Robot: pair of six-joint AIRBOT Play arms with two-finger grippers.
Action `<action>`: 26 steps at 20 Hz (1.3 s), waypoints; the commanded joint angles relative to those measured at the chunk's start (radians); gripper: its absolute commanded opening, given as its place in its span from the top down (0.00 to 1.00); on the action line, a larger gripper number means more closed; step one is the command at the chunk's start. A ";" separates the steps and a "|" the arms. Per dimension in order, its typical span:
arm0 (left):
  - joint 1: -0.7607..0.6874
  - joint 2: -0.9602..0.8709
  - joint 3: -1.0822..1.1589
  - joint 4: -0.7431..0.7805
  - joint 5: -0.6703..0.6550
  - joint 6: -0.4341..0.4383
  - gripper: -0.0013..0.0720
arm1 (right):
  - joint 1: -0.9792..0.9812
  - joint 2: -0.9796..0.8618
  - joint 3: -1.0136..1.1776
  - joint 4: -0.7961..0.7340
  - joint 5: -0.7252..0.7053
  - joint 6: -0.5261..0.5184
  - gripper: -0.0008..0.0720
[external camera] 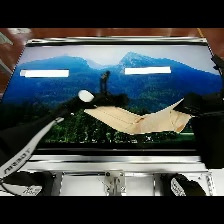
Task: Fold the shirts.
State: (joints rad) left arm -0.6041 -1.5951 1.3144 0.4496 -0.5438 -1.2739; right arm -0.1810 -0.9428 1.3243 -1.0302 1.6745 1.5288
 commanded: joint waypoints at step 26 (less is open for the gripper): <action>0.560 0.693 -0.097 0.113 -0.330 0.026 0.93 | 0.520 -0.571 0.000 0.159 -0.855 -0.047 0.25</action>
State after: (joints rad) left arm -0.0425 -0.9051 1.2427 0.5629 -0.8715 -1.2495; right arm 0.4526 -1.5898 1.3231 -0.6804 0.5911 1.5120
